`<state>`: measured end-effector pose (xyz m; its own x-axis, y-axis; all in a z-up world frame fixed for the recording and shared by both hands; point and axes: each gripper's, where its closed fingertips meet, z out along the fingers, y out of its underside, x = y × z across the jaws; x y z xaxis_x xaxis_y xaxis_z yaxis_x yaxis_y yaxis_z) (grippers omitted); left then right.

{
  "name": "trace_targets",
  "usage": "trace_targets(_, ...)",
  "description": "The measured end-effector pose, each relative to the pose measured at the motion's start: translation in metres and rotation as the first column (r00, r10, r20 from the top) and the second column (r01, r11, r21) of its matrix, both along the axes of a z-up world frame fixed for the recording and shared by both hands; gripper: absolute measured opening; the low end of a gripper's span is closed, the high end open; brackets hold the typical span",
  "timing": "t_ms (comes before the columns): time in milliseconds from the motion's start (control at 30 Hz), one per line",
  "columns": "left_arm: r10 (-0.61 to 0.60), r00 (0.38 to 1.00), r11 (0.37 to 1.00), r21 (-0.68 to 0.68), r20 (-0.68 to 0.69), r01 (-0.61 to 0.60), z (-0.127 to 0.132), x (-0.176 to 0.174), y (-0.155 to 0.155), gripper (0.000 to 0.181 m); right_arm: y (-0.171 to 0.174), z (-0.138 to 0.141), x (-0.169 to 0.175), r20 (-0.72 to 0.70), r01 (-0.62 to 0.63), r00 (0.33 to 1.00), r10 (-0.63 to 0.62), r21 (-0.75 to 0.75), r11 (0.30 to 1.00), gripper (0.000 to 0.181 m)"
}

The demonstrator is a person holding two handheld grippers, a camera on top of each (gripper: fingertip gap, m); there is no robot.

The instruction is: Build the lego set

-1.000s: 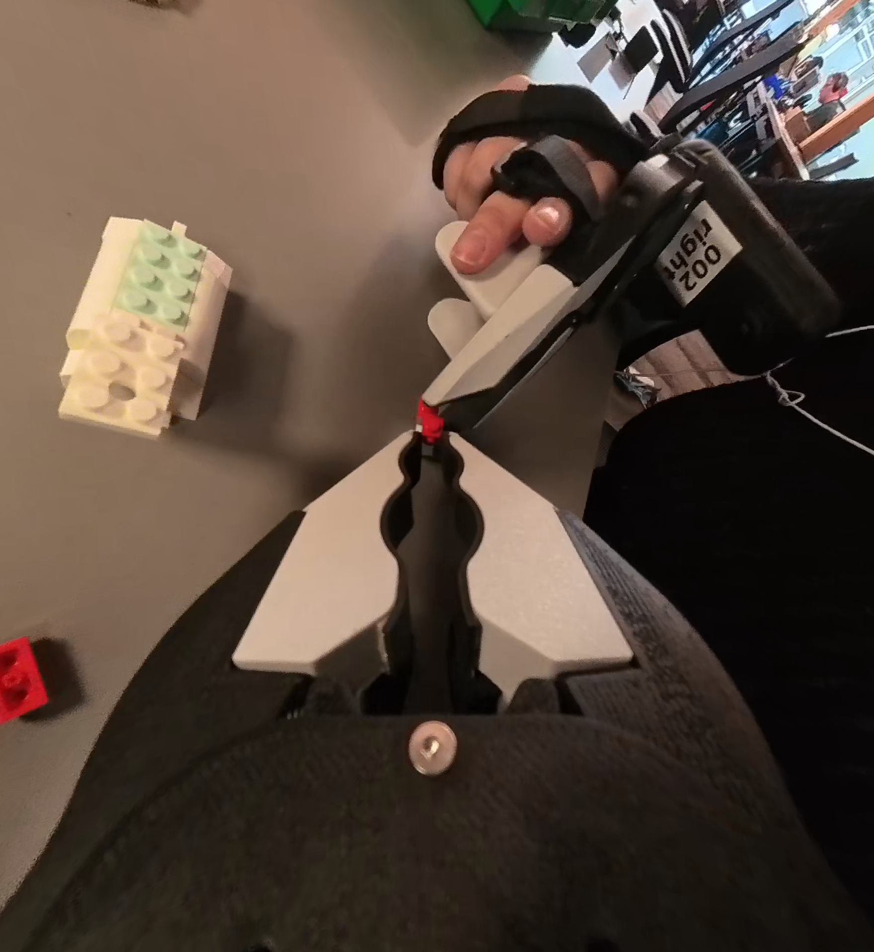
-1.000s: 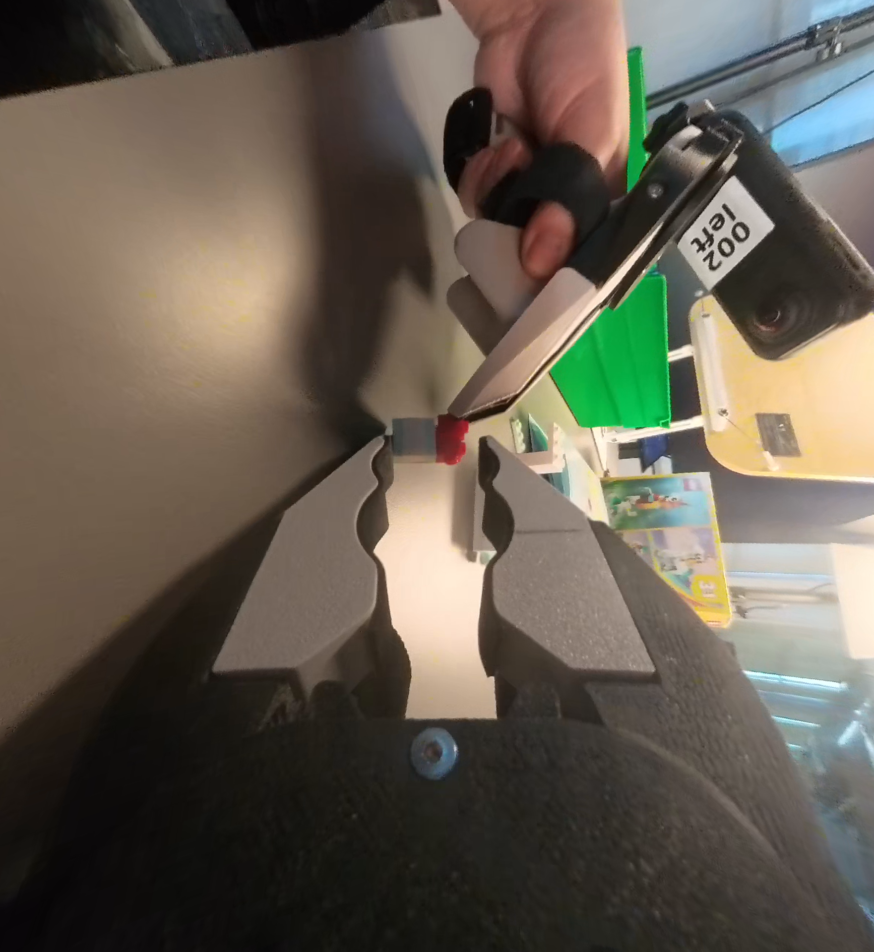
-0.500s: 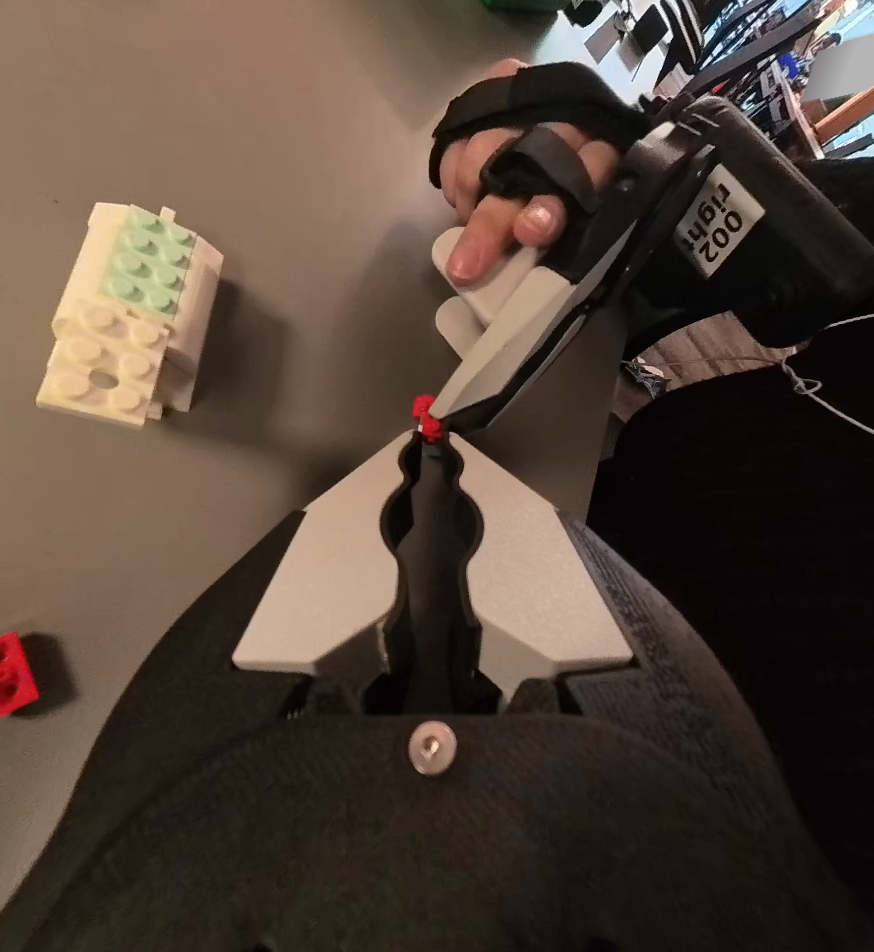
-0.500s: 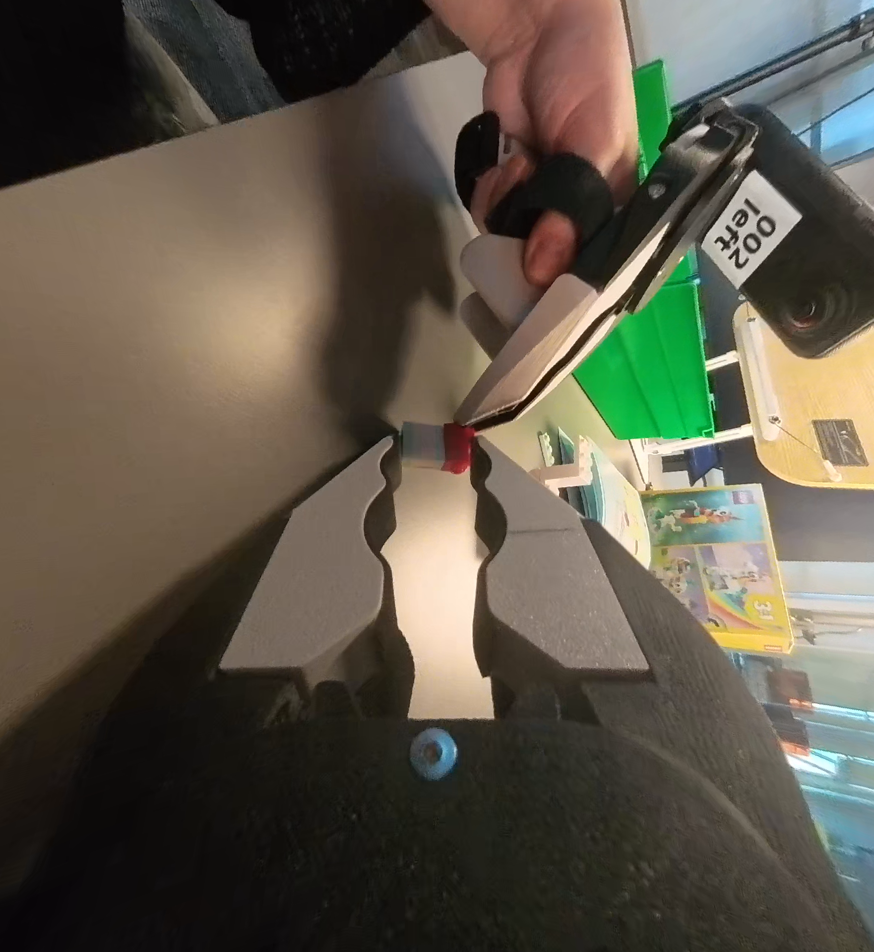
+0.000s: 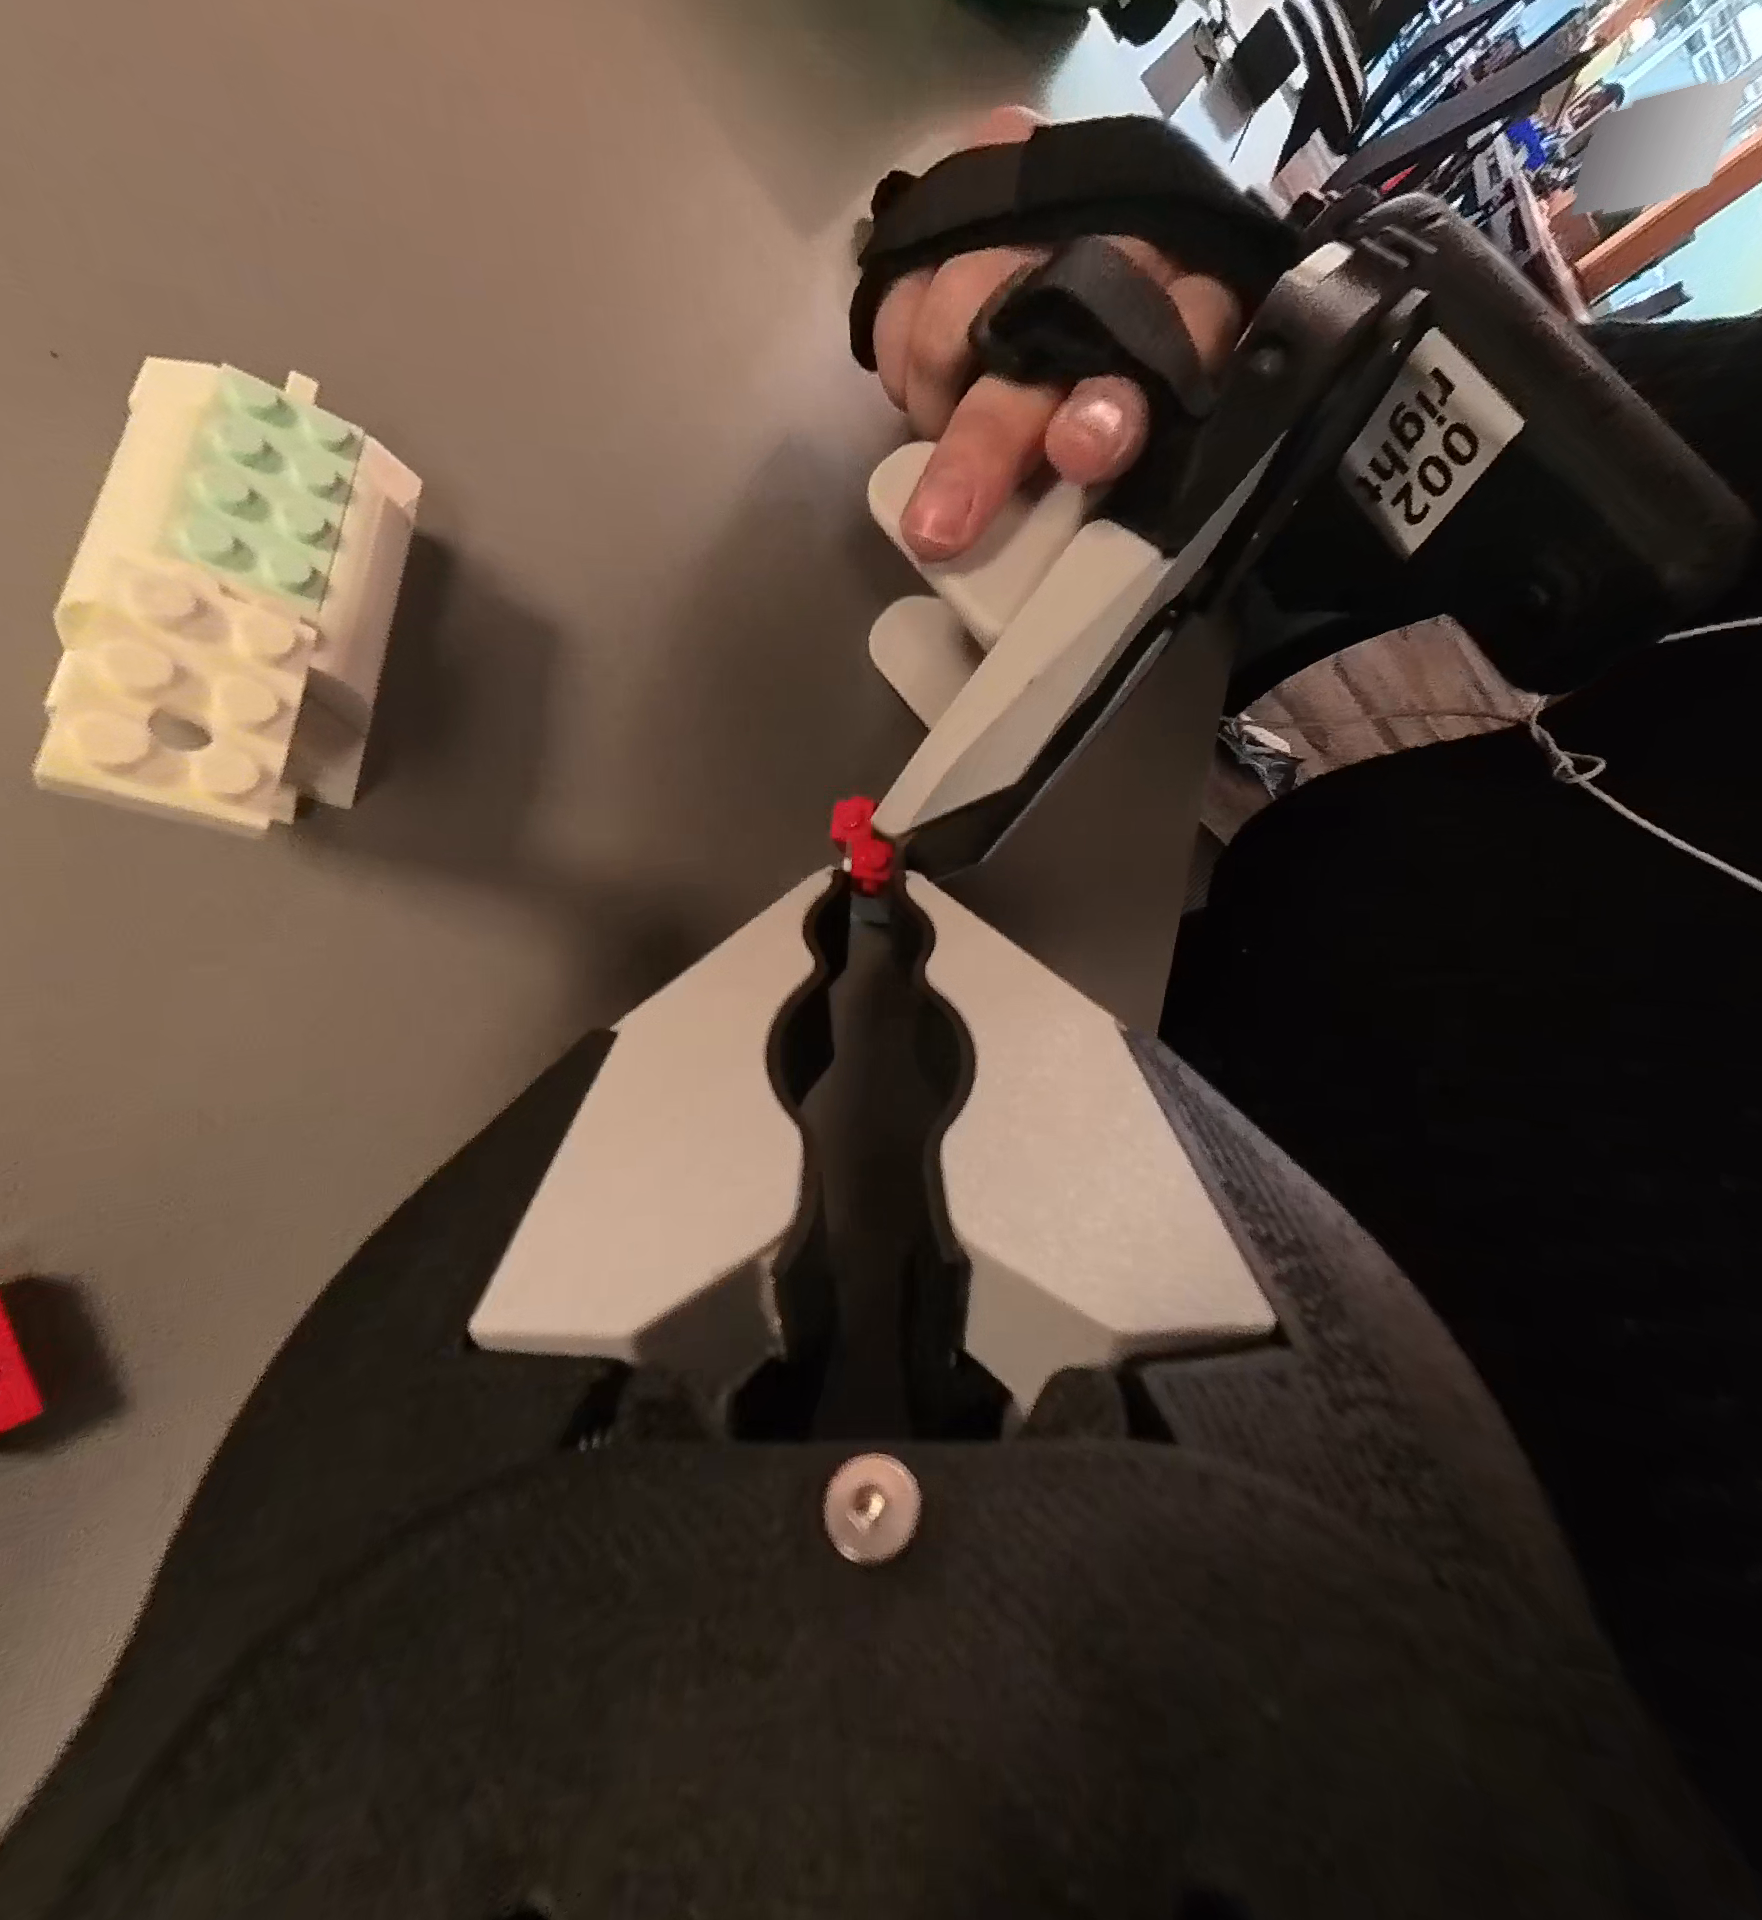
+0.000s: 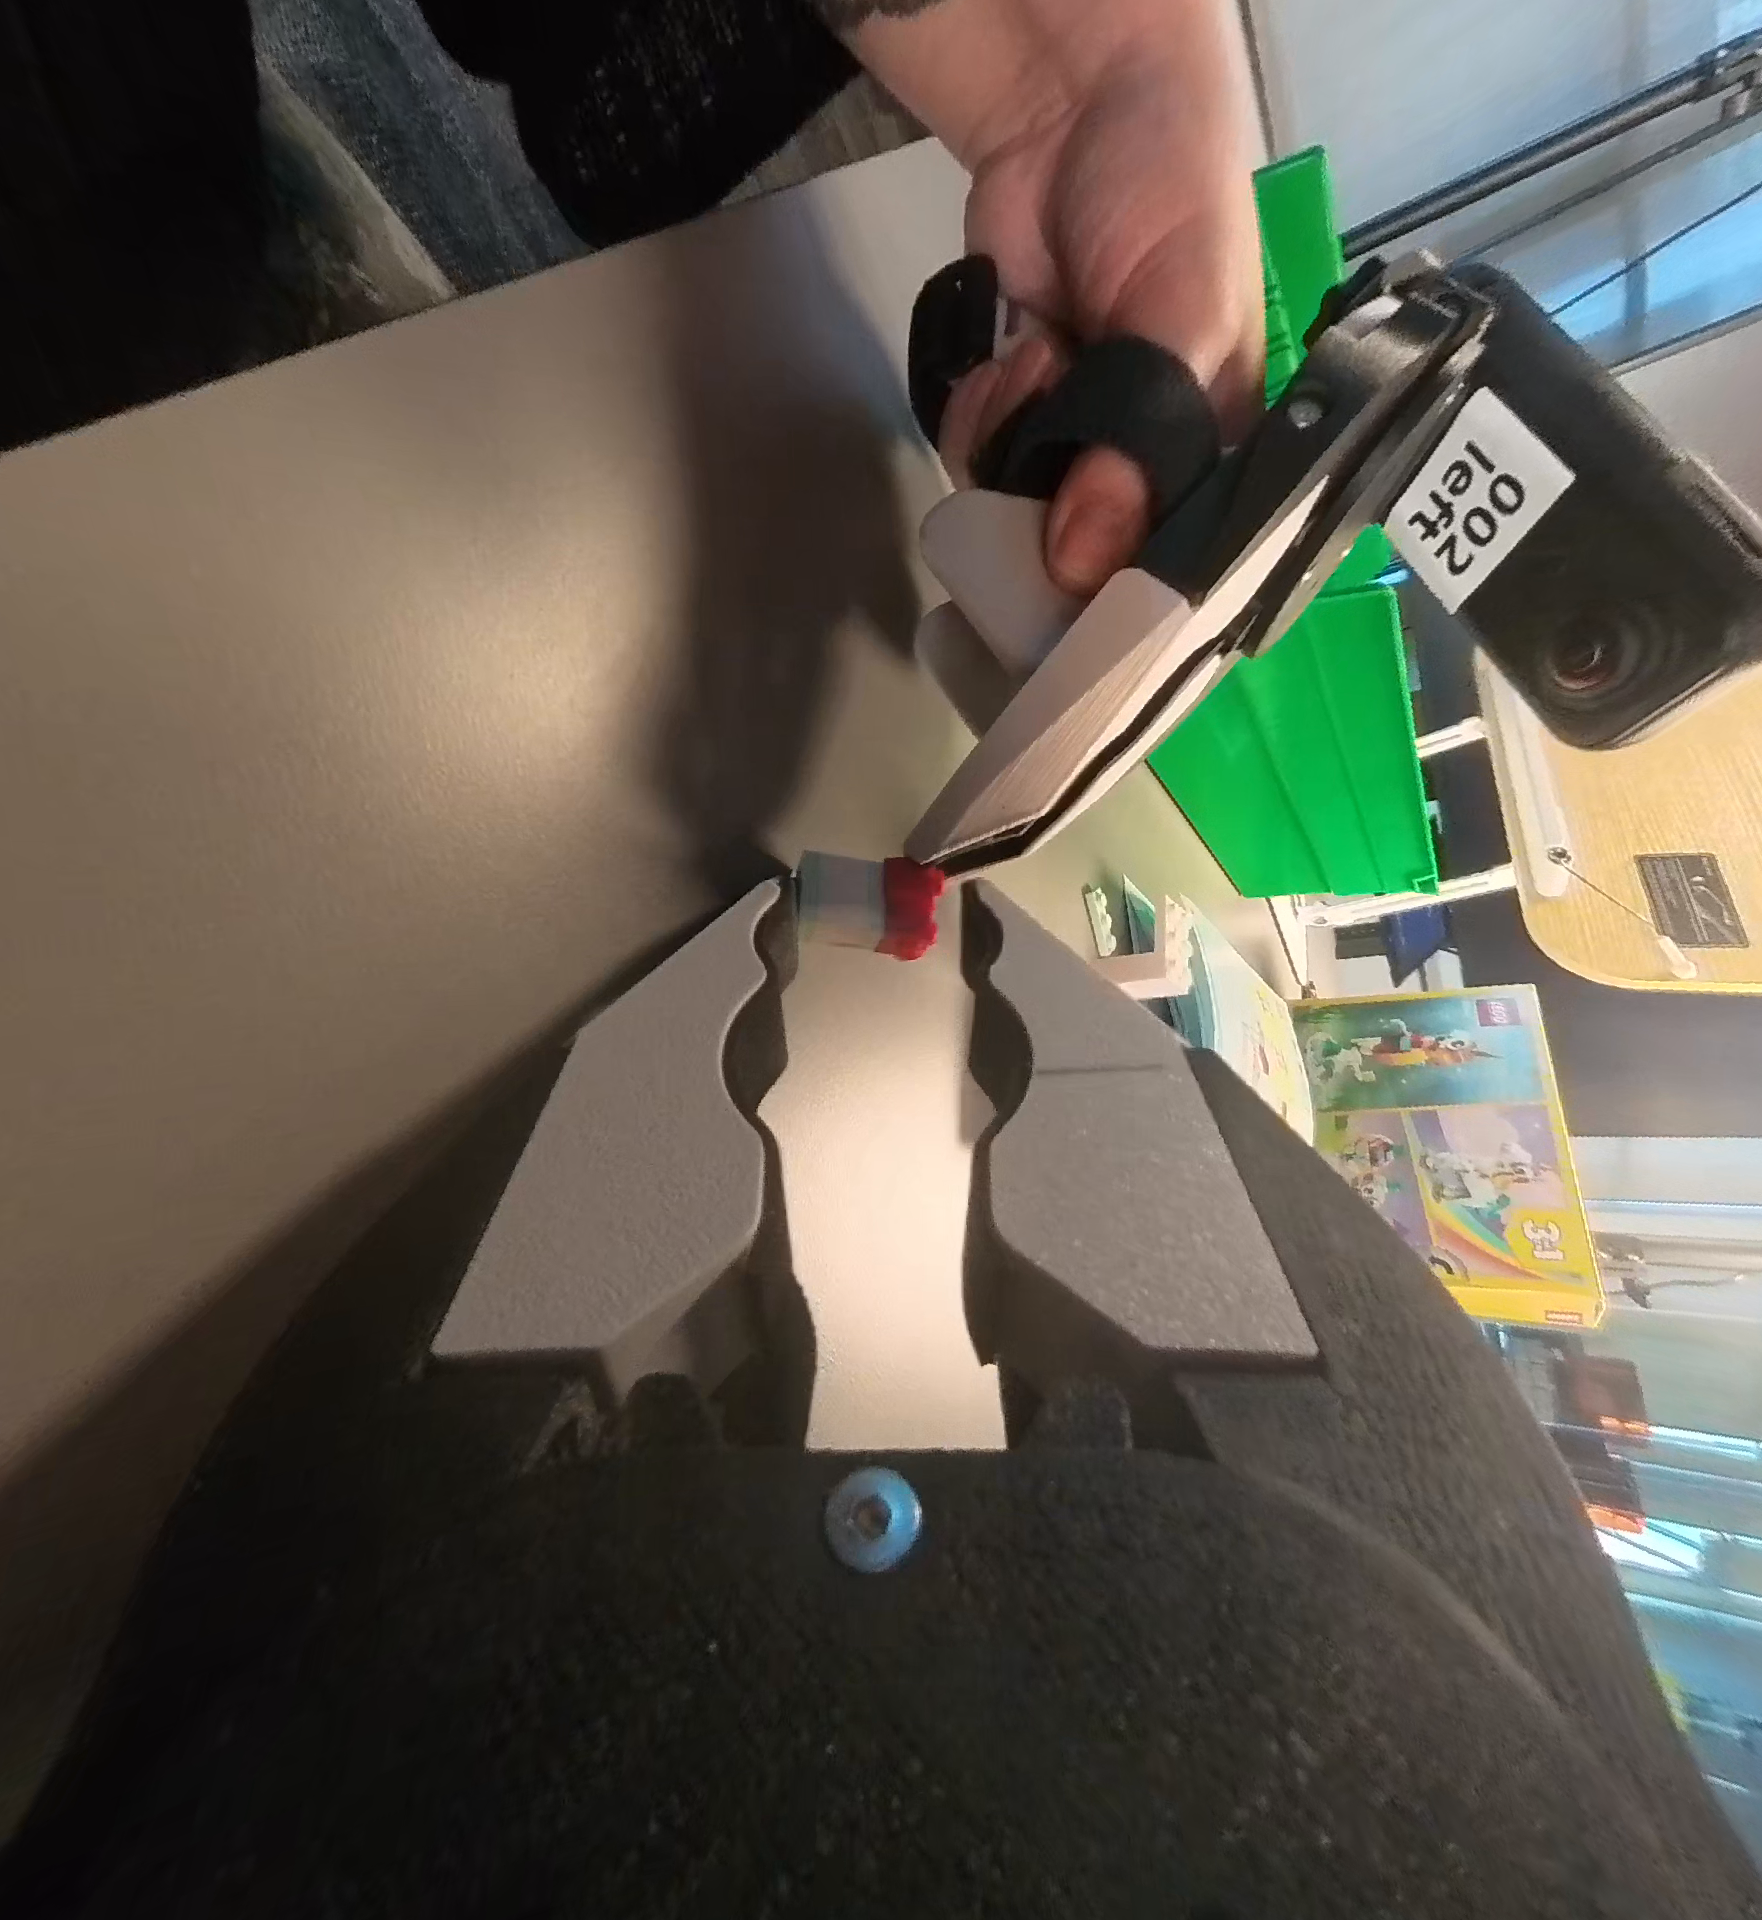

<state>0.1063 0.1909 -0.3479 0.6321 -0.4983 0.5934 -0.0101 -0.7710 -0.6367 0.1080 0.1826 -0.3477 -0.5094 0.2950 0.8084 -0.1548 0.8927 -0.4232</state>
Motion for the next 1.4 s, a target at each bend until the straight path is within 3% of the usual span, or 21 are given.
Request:
trace_targets(300, -0.011, 1.000, 1.000, 0.001, 0.021, 0.011, 0.002, 0.002, -0.004, 0.006, 0.000, 0.000, -0.001, 0.012, 0.002, 1.000, -0.002, -0.013, 1.000, 0.031)
trace_targets(900, -0.060, 0.997, 0.998, -0.027, 0.049, 0.061, 0.003, 0.007, -0.012, 0.006, -0.008, -0.002, 0.002, -0.023, -0.056, 0.998, 0.059, 0.119, 0.991, 0.028)
trace_targets(1233, -0.054, 0.998, 0.998, -0.011, 0.017, 0.054, 0.000, 0.007, -0.013, 0.006, -0.007, -0.004, 0.003, 0.042, -0.043, 0.998, 0.041, 0.049, 0.998, 0.023)
trace_targets(1400, -0.034, 0.997, 0.999, -0.024, 0.063, 0.036, -0.001, 0.008, -0.013, 0.006, -0.008, -0.005, 0.004, 0.052, -0.054, 0.997, 0.053, 0.008, 0.999, 0.023)
